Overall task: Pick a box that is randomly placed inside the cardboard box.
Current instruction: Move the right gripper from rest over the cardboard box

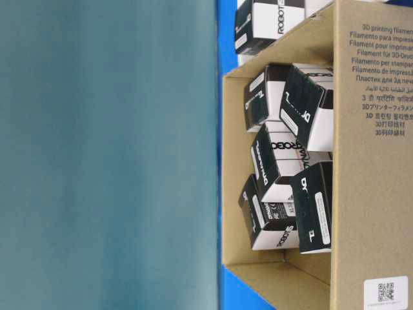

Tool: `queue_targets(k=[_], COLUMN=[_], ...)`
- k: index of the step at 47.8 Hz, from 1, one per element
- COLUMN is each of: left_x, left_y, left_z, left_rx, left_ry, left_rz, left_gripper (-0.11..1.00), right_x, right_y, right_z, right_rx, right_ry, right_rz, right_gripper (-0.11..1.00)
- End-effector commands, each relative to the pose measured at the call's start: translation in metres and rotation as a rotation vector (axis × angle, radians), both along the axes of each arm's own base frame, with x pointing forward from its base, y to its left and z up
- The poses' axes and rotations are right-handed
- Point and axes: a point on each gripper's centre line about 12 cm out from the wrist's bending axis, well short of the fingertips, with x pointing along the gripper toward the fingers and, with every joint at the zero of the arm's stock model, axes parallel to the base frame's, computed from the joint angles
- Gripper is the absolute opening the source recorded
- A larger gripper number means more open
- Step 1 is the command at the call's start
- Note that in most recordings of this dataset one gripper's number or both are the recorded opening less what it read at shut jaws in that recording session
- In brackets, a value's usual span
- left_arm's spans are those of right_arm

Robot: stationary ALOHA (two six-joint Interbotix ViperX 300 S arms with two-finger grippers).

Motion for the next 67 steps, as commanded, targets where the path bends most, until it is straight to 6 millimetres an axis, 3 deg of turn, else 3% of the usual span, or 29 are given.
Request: queue_targets(k=[1,11,34,46,58,67], left_x=[0.003,0.006,0.009,0.01,0.01,0.01], left_y=[0.001,0.001,0.001,0.002,0.004,0.004], left_z=[0.012,0.015,0.023,0.023,0.025,0.029], left_rx=[-0.008,-0.006,-0.005,-0.004,-0.003,-0.003], left_ry=[-0.032,-0.006,0.147,0.206,0.239,0.23], left_rz=[0.001,0.001,0.006,0.012,0.019,0.02], left_gripper=[0.14,-0.07,-0.07,-0.07,-0.07,-0.07], right_x=[0.003,0.014,0.029,0.072,0.111,0.142], right_y=[0.0,-0.002,0.001,0.001,-0.003,-0.008], right_z=[0.005,0.014,0.053,0.065,0.052,0.05], right_rx=[0.026,0.103,0.168,0.158,0.153,0.135], right_ry=[-0.008,0.179,0.601,0.82,1.091,1.157], right_rz=[0.002,-0.01,-0.022,-0.033,-0.056,-0.057], right_gripper=[0.14,0.01,0.01,0.01,0.01,0.01])
